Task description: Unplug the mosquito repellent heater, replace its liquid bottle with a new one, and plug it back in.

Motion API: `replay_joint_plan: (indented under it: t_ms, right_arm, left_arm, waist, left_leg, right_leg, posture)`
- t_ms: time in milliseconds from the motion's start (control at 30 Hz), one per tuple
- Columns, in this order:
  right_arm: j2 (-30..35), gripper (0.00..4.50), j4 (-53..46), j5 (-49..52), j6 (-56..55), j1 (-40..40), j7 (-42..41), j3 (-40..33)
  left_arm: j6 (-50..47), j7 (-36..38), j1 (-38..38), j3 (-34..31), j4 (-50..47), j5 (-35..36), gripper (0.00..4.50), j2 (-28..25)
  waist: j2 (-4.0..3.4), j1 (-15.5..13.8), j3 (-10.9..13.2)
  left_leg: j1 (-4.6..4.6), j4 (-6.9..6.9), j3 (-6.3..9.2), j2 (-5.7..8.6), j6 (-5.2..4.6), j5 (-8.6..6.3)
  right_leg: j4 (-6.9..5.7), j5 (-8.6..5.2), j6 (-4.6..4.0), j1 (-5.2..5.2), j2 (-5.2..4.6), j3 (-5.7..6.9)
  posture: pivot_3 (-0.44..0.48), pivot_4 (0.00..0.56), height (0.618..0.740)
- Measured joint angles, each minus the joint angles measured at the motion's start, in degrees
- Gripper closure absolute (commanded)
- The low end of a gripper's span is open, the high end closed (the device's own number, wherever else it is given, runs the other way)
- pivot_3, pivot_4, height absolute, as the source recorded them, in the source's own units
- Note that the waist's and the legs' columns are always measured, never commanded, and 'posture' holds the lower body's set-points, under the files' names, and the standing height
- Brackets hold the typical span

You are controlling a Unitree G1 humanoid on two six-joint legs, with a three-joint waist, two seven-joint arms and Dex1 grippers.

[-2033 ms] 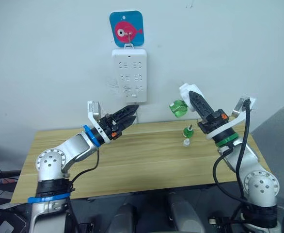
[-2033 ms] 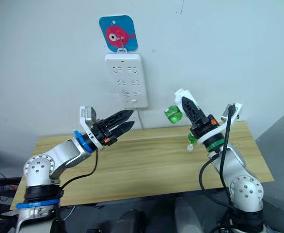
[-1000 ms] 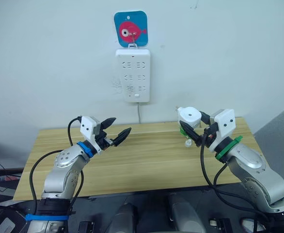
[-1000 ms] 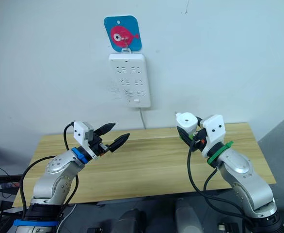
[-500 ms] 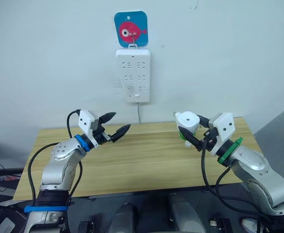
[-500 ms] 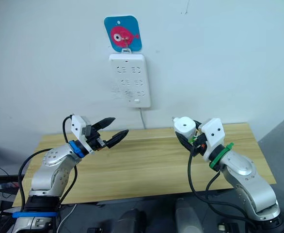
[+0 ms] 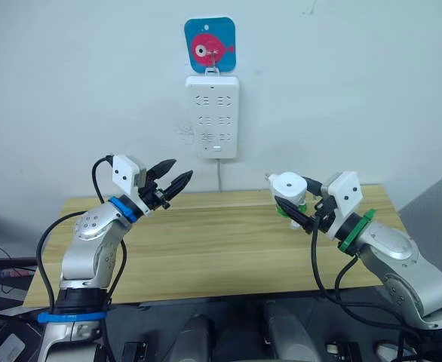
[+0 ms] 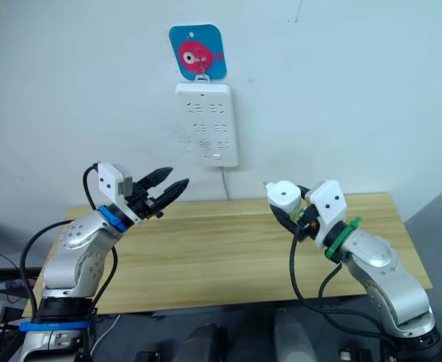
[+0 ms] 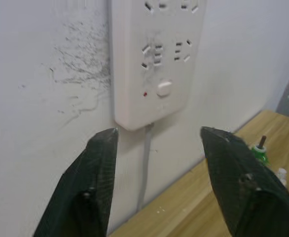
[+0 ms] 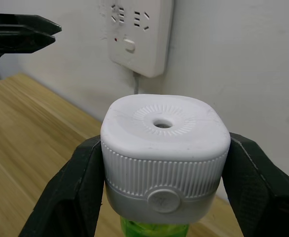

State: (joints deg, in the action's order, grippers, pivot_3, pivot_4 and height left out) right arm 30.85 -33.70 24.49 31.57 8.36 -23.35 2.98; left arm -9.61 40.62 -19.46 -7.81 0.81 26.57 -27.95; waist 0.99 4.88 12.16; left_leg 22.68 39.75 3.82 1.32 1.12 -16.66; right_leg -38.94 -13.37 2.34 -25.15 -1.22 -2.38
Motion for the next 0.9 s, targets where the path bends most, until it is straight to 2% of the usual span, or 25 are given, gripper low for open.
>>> replay_joint_plan:
  t_ms: [367, 900]
  right_arm:
    - [-0.75, 1.51, -2.87, 1.50, 4.04, 1.58, 0.09, -0.13]
    - [-2.81, 1.51, -5.58, 1.74, 7.74, 1.84, 1.51, -0.75]
  left_arm:
    - [2.20, 0.50, -12.32, 0.15, 11.85, -2.70, 1.60, 0.60]
    - [7.93, 10.61, -25.49, 2.76, 31.25, -7.58, 1.60, 1.64]
  waist:
    - [0.02, 0.04, -0.01]
    - [0.05, 0.21, -0.03]
  left_leg:
    - [0.01, 0.06, 0.02, 0.01, 0.00, 0.00]
    - [0.05, 0.12, 0.10, 0.08, 0.01, 0.00]
  right_leg:
    - [-0.01, 0.00, 0.00, 0.01, 0.03, 0.04]
    - [-0.03, 0.01, 0.00, 0.02, 0.06, 0.13]
  posture:
    - [-0.157, 0.170, 0.740]
    - [-0.187, 0.167, 0.740]
